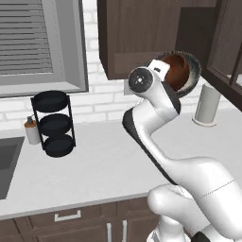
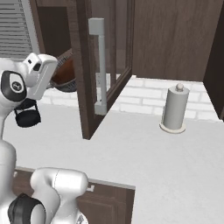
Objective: Pick up the bowls on the counter and stack them on top of one another in the open cabinet. Place the smaller bowl on top of the larger bowl.
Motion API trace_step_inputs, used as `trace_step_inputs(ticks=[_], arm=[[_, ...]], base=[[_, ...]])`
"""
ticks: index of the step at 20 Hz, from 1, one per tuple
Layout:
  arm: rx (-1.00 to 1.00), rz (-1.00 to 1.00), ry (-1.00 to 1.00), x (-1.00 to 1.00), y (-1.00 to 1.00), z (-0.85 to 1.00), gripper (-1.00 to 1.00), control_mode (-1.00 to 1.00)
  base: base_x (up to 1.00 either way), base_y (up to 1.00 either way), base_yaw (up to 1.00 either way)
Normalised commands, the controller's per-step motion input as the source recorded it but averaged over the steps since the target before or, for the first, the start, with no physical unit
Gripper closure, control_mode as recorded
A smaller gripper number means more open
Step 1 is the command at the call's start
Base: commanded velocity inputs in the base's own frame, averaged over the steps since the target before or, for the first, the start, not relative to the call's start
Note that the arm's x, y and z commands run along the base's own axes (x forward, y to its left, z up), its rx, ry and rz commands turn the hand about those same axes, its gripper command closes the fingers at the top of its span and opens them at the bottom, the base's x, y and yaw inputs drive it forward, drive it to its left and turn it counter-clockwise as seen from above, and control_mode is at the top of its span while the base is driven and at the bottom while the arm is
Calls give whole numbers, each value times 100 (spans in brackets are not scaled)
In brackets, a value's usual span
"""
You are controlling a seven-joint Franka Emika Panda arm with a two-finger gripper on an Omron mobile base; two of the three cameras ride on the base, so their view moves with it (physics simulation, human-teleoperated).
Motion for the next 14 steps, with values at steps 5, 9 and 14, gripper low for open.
trace_step_inputs(ticks=[5, 9, 14], arm=[[0, 16, 11, 9, 0, 100, 100, -100], [0, 14, 2, 38, -29, 46, 100, -100], [0, 11, 2, 82, -17, 5, 100, -100]], base=[[0, 0, 0], [0, 0, 0], [0, 0, 0]])
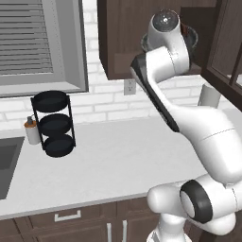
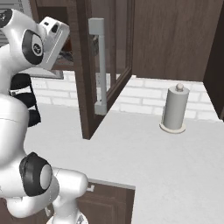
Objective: Pick up the bowls on the counter and stack them on top of one another in the open cabinet. Place the smaller bowl on top of the larger bowl.
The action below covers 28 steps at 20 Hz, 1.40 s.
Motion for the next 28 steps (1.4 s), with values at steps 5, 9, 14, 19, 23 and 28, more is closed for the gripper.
trace_step_inputs(ticks=[5, 9, 14, 19, 23, 28], arm=[[0, 4, 8, 100, -8, 0, 100, -100], [0, 4, 6, 100, -7, 0, 100, -100], [0, 3, 5, 100, -5, -7, 100, -100], [0, 5, 2, 88, -9, -34, 100, -100], [0, 3, 0, 92, -14, -27, 100, -100], [-4, -1, 0, 48, 0, -14, -100, -100]], base=[[0, 0, 0], [0, 0, 0], [0, 0, 0], [0, 0, 0], [0, 0, 0], [0, 0, 0]])
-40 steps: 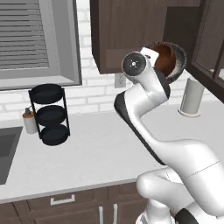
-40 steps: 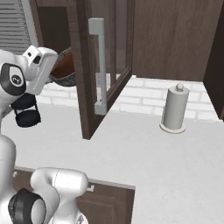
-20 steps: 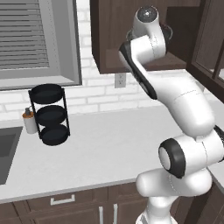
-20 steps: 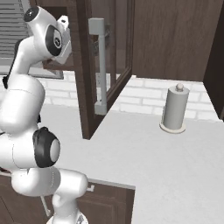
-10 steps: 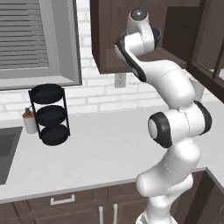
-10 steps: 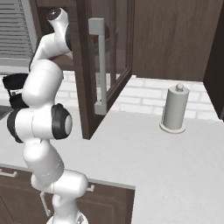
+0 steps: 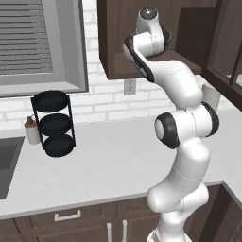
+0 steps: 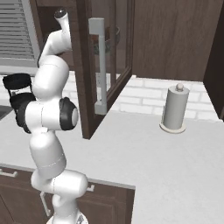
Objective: Pick up the bowls on the counter and stack them on top of one another in the open cabinet. Place the smaller bowl on top of the larger bowl.
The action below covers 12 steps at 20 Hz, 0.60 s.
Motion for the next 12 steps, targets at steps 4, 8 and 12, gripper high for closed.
trace_step_inputs(ticks=[4, 8, 12], arm=[[0, 0, -1, -42, 4, 1, -100, -100], [0, -1, -11, -90, 22, 19, -100, -100], [0, 0, -16, -100, 38, 20, -100, -100]], base=[[0, 0, 0], [0, 0, 0], [0, 0, 0]])
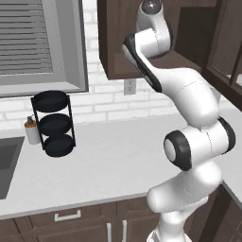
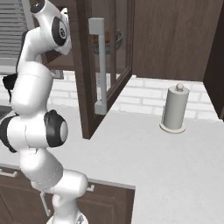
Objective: Pick up the bowls on the counter and stack them on top of one another in the open cabinet. Place the smaller bowl on top of the larger bowl.
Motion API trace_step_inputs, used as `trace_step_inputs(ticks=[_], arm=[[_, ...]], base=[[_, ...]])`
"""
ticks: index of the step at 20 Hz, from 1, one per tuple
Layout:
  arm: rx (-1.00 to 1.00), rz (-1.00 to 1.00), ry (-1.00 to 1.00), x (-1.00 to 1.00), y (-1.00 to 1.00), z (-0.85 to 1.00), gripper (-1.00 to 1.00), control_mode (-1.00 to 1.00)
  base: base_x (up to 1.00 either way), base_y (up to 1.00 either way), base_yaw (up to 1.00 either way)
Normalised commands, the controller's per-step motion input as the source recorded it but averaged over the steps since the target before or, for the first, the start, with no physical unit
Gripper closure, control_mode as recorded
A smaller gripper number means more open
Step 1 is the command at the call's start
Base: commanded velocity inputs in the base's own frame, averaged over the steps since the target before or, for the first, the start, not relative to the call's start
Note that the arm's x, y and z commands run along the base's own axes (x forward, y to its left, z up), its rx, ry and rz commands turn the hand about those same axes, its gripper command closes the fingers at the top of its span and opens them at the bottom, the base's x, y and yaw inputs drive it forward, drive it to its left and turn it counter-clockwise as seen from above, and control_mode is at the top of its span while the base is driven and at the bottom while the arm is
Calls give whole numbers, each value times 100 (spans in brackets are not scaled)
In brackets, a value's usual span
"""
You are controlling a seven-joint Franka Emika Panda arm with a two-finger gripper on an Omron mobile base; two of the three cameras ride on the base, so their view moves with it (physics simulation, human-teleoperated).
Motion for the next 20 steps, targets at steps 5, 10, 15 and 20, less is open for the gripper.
trace_step_inputs(ticks=[5, 10, 15, 20], arm=[[-1, 0, -27, -100, 32, -27, -100, -100], [0, 0, -19, -100, -3, -98, -100, -100], [0, 0, -1, -100, -65, -100, -100, -100], [3, 0, 0, -100, -97, -100, -100, -100]], base=[[0, 0, 0], [0, 0, 0], [0, 0, 0], [0, 0, 0]])
